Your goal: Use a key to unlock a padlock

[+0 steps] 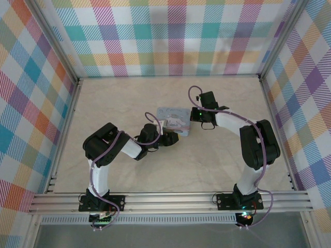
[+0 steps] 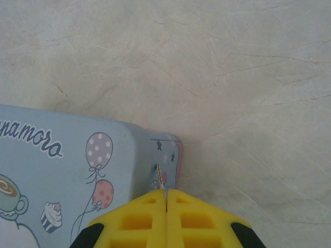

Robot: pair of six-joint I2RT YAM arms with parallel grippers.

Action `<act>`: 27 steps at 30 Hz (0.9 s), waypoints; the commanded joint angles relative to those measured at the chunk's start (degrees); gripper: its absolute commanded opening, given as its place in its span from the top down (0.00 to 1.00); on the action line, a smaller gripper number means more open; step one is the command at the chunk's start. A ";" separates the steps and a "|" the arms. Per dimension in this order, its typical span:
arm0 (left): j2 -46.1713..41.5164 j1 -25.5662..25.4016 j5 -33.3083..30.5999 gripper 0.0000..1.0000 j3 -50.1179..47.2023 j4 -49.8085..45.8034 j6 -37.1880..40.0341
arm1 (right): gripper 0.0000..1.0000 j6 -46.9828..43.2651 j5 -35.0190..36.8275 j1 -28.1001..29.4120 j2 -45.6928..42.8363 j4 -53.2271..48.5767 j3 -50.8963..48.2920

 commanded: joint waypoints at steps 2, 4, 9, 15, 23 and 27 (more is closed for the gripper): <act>0.40 1.33 0.53 0.59 -0.82 -13.40 -1.13 | 1.00 -0.07 -1.37 0.39 0.87 -0.28 -0.15; 0.08 1.42 0.42 0.59 -0.83 -14.02 -0.79 | 1.00 0.04 -1.44 0.39 0.89 -0.19 -0.15; 0.04 1.94 0.95 0.65 -0.93 -14.03 -0.84 | 1.00 0.04 -1.47 0.39 0.91 -0.16 -0.17; 1.04 2.34 2.51 0.77 0.04 -14.84 -1.08 | 1.00 -0.05 -1.41 0.39 0.51 -0.09 -0.55; 0.70 2.47 3.15 0.82 0.74 -17.91 -0.57 | 1.00 -0.82 -0.99 0.30 0.16 -0.47 -0.16; 0.21 2.54 4.07 0.83 1.14 -20.04 -0.94 | 1.00 -1.10 -0.89 -0.12 -0.23 -0.68 -0.06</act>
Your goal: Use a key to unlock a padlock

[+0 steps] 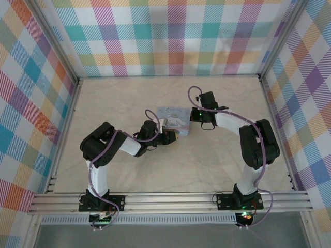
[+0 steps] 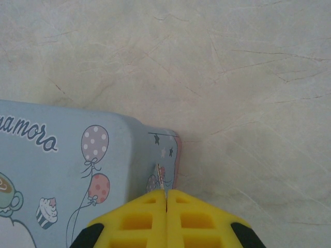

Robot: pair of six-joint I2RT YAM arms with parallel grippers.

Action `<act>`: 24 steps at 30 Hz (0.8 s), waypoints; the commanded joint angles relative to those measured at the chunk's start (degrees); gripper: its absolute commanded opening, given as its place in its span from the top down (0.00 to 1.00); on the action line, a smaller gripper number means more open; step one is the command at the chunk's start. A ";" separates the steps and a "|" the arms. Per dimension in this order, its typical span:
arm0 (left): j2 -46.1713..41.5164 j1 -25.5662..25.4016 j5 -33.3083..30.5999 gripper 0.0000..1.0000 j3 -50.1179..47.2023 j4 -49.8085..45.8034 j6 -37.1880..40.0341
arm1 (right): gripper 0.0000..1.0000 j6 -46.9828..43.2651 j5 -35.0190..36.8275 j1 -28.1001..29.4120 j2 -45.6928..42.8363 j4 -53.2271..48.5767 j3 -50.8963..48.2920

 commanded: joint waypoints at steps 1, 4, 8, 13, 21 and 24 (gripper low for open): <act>1.47 1.13 2.81 0.83 -0.47 -13.43 -3.99 | 1.00 -0.82 -0.86 -0.40 -0.77 -0.76 -0.17; 0.70 1.14 3.76 0.83 0.61 -16.30 -4.60 | 1.00 -0.99 -1.30 -1.62 -1.89 -0.79 -0.69; -0.47 1.14 5.04 0.83 2.92 -19.78 -6.07 | 1.00 -0.94 -1.76 -3.89 -4.16 -0.70 -2.28; -1.79 1.14 5.79 0.83 6.54 -22.60 -8.05 | 1.00 -0.60 -2.46 -6.23 -7.96 -0.37 -5.09; -1.42 1.13 5.88 0.83 12.56 -25.40 -12.10 | 1.00 2.32 -9.96 -8.79 -18.80 3.88 -13.72; -1.04 1.05 5.86 0.83 14.05 -24.97 -13.82 | 1.00 4.34 -15.88 -9.68 -25.00 7.80 -18.24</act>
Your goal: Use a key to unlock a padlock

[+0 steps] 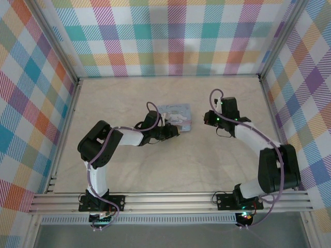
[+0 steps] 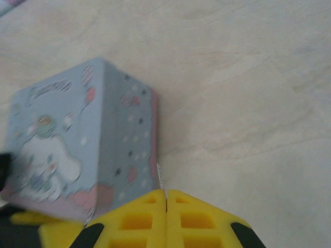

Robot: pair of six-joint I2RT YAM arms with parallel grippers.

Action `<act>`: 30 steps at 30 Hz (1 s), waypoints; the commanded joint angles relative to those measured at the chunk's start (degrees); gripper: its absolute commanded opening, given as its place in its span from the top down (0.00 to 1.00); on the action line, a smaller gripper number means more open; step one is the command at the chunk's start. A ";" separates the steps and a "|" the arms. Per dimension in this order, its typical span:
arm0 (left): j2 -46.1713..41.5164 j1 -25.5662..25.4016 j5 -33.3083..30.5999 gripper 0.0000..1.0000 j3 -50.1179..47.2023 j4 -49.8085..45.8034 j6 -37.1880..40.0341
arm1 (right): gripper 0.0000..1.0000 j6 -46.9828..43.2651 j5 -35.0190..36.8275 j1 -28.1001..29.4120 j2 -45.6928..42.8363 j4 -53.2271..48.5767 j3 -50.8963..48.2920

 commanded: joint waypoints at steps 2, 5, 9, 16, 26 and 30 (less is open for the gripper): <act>0.77 0.31 2.97 0.83 2.66 -2.30 -5.50 | 1.00 3.72 -11.03 -0.91 -7.84 6.72 -4.81; 0.68 0.19 2.82 0.83 3.46 -2.16 -6.43 | 1.00 6.47 -15.72 -1.00 -12.34 9.89 -7.66; 0.68 0.13 3.29 0.83 4.28 -1.63 -7.38 | 1.00 10.96 -20.44 -0.98 -17.17 15.55 -11.78; 0.59 0.13 3.79 0.83 5.22 -2.00 -7.68 | 1.00 15.03 -24.15 -1.00 -23.55 21.01 -16.26; 0.24 0.13 4.47 0.83 6.71 -3.88 -7.75 | 1.00 27.81 -22.41 -1.00 -24.17 36.08 -24.00; 0.08 0.13 4.75 0.83 7.30 -4.21 -7.85 | 1.00 32.14 -19.63 -1.02 -22.41 40.67 -27.49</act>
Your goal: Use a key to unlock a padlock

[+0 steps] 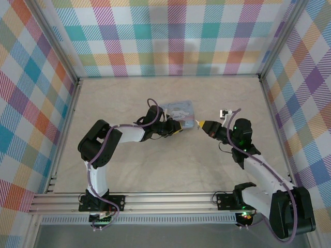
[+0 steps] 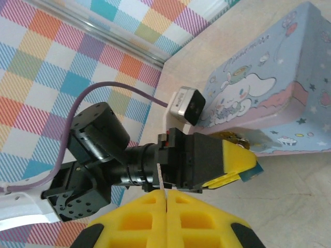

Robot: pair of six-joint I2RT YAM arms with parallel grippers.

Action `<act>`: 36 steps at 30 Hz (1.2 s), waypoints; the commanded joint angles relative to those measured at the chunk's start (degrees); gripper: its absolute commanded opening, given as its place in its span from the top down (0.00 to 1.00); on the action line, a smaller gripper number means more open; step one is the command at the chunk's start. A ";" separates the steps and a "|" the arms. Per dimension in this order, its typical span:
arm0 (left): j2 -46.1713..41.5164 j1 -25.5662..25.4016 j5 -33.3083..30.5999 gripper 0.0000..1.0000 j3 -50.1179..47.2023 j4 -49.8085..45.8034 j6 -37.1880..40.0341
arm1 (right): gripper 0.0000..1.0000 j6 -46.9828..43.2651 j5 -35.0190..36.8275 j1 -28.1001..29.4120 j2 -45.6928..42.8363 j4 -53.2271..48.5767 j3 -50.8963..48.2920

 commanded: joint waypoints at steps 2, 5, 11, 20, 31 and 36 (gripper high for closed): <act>-0.04 0.19 2.51 0.83 1.84 -0.04 -0.99 | 1.00 6.85 2.64 -0.34 2.63 10.43 -3.54; 0.03 0.24 2.87 0.83 1.80 0.54 -1.51 | 1.00 8.34 3.20 -0.25 5.81 14.34 -5.88; -0.07 0.24 2.79 0.83 1.54 0.95 -1.66 | 1.00 10.55 4.76 1.71 12.96 22.96 -9.20; 0.13 0.24 2.96 0.83 1.01 2.79 -2.83 | 1.00 15.61 5.55 6.45 29.60 39.09 -8.29; 0.48 0.24 3.32 0.83 0.89 3.82 -3.45 | 1.00 20.41 6.32 9.41 43.79 53.55 -6.47; 0.40 0.24 3.23 0.83 0.51 4.25 -3.62 | 1.00 20.35 6.47 9.96 44.31 53.55 -5.89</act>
